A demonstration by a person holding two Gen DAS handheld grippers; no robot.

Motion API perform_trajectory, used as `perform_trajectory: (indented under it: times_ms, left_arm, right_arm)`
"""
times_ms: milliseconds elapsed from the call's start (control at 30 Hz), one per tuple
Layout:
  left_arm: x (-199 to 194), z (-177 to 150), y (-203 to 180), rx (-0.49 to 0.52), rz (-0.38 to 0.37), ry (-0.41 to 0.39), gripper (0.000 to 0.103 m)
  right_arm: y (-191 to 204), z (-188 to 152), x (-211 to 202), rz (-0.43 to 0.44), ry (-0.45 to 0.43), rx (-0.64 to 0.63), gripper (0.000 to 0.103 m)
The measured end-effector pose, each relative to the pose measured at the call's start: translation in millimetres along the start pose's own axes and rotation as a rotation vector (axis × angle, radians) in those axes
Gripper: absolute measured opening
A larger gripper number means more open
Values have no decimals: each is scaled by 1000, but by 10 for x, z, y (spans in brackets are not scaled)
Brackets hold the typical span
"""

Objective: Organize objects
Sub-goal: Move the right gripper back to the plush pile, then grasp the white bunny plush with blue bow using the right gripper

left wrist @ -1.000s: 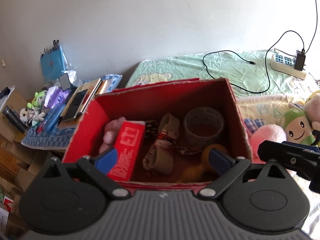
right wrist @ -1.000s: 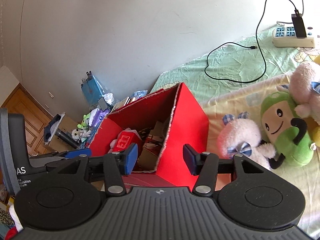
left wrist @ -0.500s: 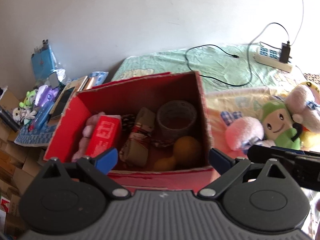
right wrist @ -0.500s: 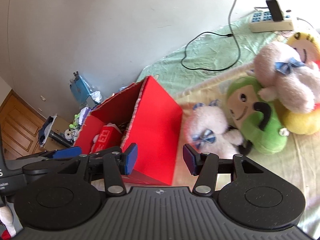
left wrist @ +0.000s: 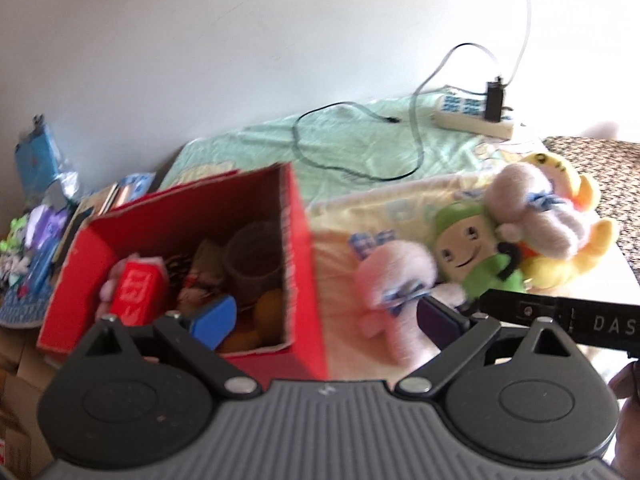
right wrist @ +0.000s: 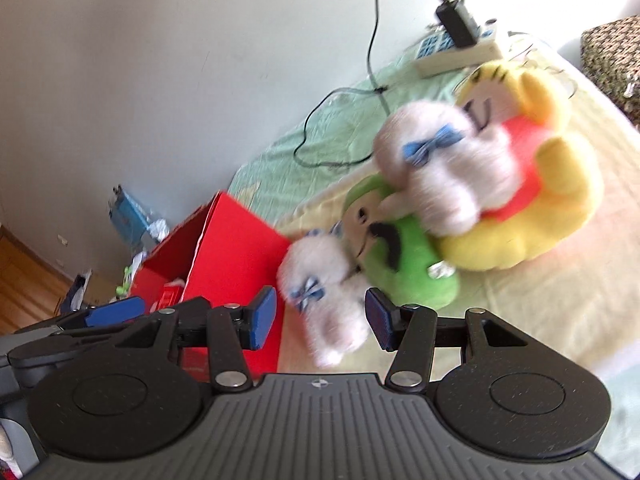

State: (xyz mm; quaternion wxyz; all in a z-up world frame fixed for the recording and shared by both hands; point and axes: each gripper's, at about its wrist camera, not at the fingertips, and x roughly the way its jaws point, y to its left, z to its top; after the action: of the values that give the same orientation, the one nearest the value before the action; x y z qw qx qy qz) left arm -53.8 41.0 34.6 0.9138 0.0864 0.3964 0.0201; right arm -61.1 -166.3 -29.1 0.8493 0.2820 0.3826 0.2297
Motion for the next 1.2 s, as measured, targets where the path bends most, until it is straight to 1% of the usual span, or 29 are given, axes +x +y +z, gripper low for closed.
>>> perform_trajectory:
  times_ms: [100, 233, 367, 500, 533, 667, 767, 933, 1000, 1100, 1200]
  left_arm:
    - [21, 46, -172, 30, -55, -16, 98]
    - [86, 154, -371, 37, -161, -22, 97]
    - [141, 268, -539, 29, -269, -40, 97]
    - [270, 371, -702, 19, -381, -26, 90]
    - [308, 395, -741, 14, -407, -19, 88]
    - [447, 472, -845, -21, -497, 6, 86]
    - [593, 520, -864, -58, -543, 41, 84]
    - [848, 567, -853, -141, -615, 105, 81]
    - [930, 592, -874, -152, -630, 121, 79]
    - [1041, 617, -941, -133, -620, 133, 79]
    - [1164, 630, -969, -132, -623, 157, 78]
  right_arm:
    - [-100, 70, -101, -19, -37, 14, 51]
    - [-261, 209, -271, -11, -98, 52, 51]
    - [-353, 414, -426, -8, -183, 60, 51]
    - [-471, 648, -387, -39, -212, 75, 51]
    - [-492, 695, -358, -46, -212, 74, 51]
    - [-608, 835, -201, -66, -192, 74, 51]
    - [-717, 882, -50, -67, -156, 101, 51]
    - [-803, 912, 145, -70, -114, 93, 51]
    - [-850, 923, 204, -66, -107, 106, 51]
    - [-910, 919, 272, -50, -92, 131, 51]
    - [-907, 916, 305, -32, -79, 126, 51]
